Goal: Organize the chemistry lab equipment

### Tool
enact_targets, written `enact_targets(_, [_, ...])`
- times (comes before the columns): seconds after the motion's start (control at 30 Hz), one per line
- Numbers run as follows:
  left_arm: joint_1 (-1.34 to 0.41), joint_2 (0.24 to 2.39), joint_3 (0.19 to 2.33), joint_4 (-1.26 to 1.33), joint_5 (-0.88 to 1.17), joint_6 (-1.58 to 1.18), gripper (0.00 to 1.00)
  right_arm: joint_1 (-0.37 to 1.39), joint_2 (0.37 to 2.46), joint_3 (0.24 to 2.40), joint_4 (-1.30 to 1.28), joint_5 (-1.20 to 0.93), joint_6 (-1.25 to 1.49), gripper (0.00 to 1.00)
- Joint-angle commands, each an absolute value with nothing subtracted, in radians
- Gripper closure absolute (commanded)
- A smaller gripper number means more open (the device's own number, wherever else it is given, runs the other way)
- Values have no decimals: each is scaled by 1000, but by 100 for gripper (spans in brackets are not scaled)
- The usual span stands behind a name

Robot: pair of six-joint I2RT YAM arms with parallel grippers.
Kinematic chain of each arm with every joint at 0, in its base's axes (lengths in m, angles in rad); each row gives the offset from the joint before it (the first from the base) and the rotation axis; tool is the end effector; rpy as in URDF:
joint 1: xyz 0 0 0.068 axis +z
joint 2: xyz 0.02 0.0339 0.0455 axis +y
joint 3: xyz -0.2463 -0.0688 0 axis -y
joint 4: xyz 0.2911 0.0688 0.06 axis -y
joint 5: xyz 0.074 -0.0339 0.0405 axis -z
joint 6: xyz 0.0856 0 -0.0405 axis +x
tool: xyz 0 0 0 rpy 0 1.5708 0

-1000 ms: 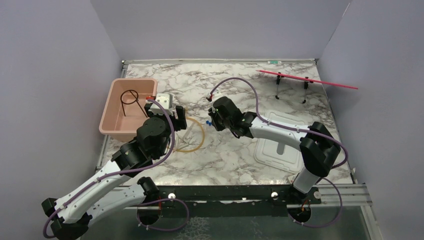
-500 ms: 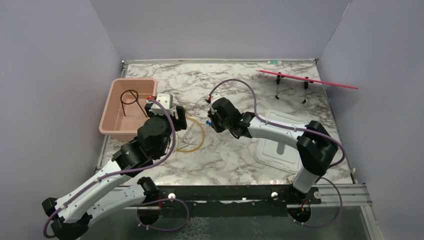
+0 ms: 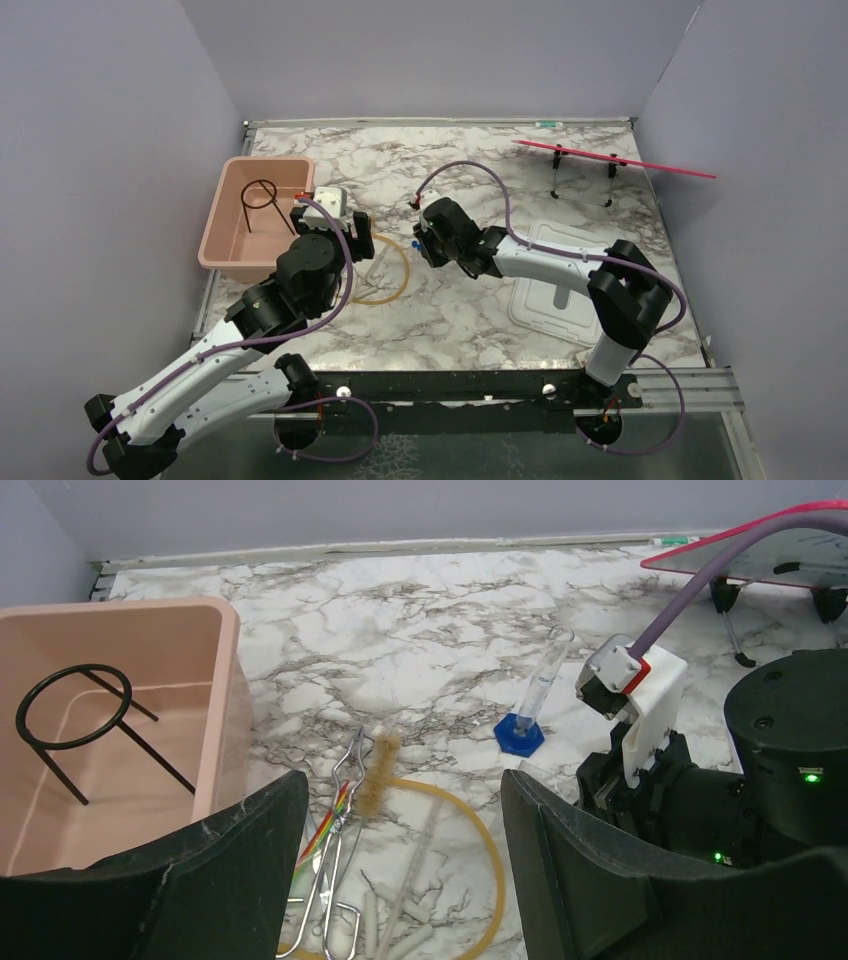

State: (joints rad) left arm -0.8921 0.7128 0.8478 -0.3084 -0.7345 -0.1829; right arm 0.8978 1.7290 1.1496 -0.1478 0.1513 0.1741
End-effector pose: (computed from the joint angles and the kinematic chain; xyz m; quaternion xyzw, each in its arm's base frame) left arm 0.2013 -0.1582 0.3495 0.0315 0.7504 -0.0712 0.6564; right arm 0.2929 0.3468 0.1421 -0.2931 0.8618 0.1492 0.3862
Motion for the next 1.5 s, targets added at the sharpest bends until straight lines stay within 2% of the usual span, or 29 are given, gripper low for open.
enact_targets(0.0, [-892,713,841,-296,-762,-182,27,905,1748,1122,-106,121,160,75])
enact_targets(0.23, [-891,715,842,-296,-762,-182,26,905,1713,1105,-104,117,173,59])
enact_targets(0.6, [-892,708,839,-296,-760,-186,26,904,1577,1075,-132,232,268,42])
enact_targets(0.83, [-892,702,838,-296,-757,-191,26,877,1530,1038,-179,344,379,41])
enact_targets(1.17, [-891,707,836,-296,-753,-194,26,767,1664,1076,-285,286,485,46])
enact_targets(1.47, [-893,724,836,-297,-753,-190,26,747,1750,1101,-270,261,468,47])
